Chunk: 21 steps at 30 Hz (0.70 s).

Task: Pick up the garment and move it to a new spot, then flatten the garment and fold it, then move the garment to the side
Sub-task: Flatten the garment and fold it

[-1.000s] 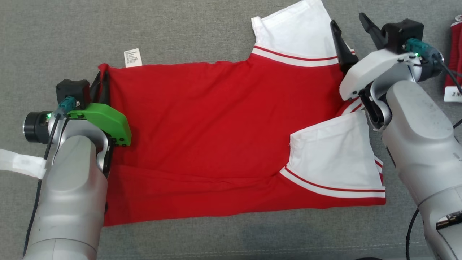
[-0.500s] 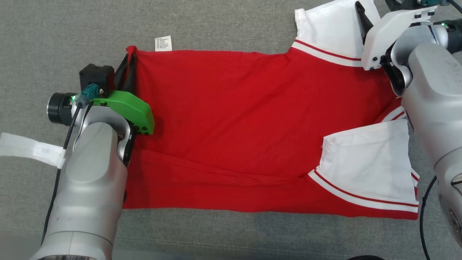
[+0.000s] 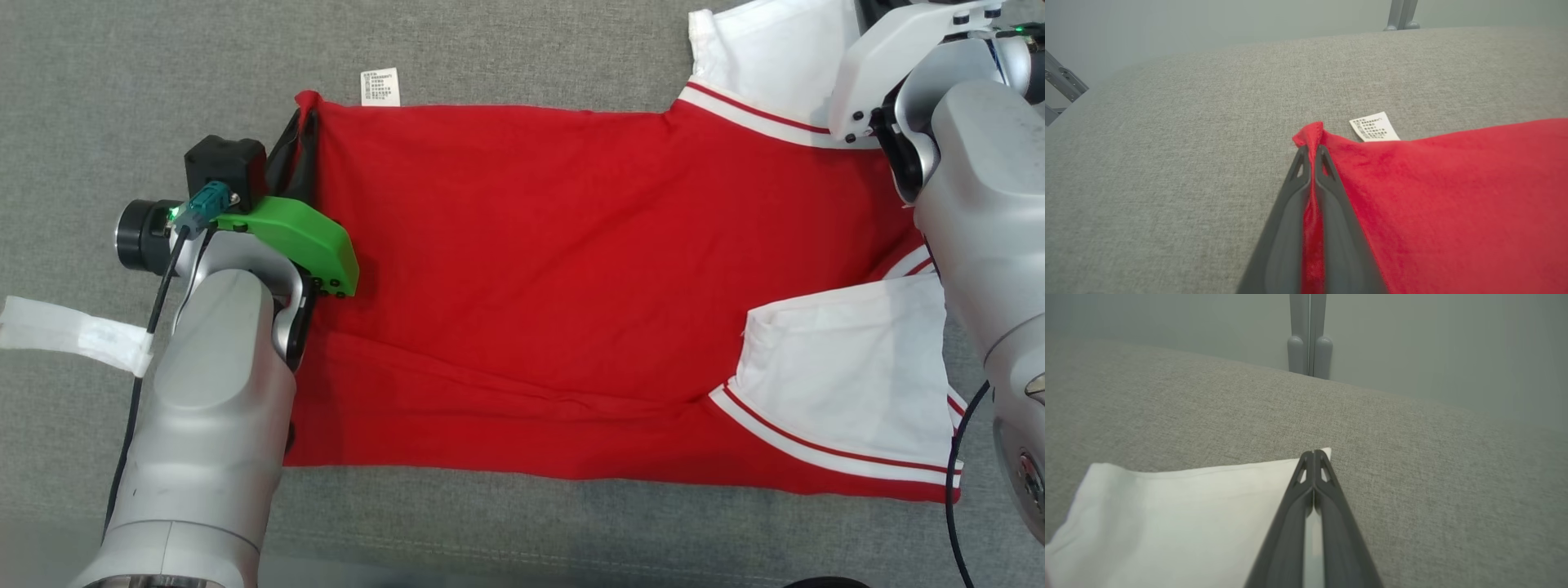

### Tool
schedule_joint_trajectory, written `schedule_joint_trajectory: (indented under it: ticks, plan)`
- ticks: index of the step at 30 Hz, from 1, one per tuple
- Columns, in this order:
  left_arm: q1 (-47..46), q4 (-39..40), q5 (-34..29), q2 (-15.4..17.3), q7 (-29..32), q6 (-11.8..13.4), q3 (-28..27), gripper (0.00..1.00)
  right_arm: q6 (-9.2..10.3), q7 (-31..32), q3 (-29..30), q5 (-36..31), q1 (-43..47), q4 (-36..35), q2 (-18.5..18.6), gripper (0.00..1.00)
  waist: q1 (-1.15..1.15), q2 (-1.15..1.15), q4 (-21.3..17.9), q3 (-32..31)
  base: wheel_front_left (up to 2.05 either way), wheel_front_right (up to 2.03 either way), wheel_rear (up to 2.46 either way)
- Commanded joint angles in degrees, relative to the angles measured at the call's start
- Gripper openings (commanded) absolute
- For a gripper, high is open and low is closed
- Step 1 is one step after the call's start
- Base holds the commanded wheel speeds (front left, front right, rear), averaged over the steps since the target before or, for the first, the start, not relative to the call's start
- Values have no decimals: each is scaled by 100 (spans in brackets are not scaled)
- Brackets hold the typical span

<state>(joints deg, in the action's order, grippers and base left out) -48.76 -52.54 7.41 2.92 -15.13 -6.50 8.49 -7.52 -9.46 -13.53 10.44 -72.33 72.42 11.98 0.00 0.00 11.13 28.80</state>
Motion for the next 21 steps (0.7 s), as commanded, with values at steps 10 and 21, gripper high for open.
schedule_joint_trajectory:
  ticks: [10,21]
  plan:
    - [92,8,-62,56,2,33,-101,0,8,-245,165,48,141,97,7,36,0,0,-123,-157,0,0,0]
    - [-53,88,-58,20,2,1,17,0,8,-158,334,-51,19,135,38,100,0,0,52,-55,0,0,0]
